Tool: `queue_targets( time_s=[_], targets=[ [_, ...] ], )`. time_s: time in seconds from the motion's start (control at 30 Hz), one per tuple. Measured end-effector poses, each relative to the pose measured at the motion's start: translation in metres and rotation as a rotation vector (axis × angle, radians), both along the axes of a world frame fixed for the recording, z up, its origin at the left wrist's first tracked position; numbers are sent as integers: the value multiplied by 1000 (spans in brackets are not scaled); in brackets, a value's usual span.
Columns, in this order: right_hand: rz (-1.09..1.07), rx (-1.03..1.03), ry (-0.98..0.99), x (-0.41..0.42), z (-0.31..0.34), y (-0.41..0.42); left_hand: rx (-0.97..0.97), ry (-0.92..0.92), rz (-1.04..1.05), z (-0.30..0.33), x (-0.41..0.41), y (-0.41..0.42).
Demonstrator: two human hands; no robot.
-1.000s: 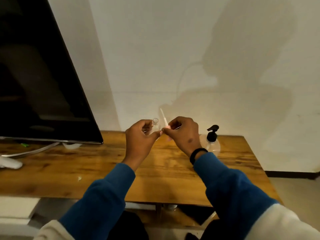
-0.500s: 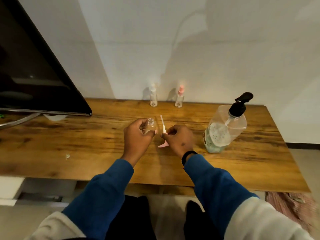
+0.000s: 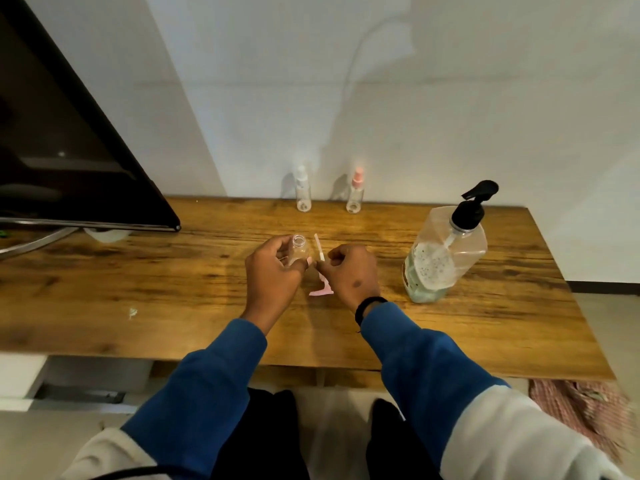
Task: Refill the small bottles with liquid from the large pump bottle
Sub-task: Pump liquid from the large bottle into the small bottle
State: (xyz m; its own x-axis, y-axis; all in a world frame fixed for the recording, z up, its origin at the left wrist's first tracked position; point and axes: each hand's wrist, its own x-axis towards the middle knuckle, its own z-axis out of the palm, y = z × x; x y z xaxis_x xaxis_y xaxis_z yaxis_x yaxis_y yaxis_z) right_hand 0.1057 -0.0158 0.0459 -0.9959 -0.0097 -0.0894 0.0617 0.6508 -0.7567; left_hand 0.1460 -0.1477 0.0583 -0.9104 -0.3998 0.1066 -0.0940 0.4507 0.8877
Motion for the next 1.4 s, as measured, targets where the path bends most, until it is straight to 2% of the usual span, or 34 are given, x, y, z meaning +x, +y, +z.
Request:
queue_targets(
  time_s=[0.47, 0.73, 0.83, 1.03, 1.17, 1.4],
  targets=[
    [-32, -58, 419, 11, 142, 47, 2, 273, -120, 116, 1, 58],
    [-90, -110, 702, 33, 193, 100, 6, 328, -190, 138, 13, 109],
    [-183, -182, 764, 31, 192, 121, 11, 319, -211, 131, 14, 120],
    [-341, -351, 700, 15, 154, 134, 10, 352, -255, 96, 10, 138],
    [-356, -522, 701, 14, 127, 123, 44, 389, -249, 77, 4, 146],
    [-371, -575, 873, 5, 106, 116, 94, 466, -235, 66, -10, 141]
  ],
)
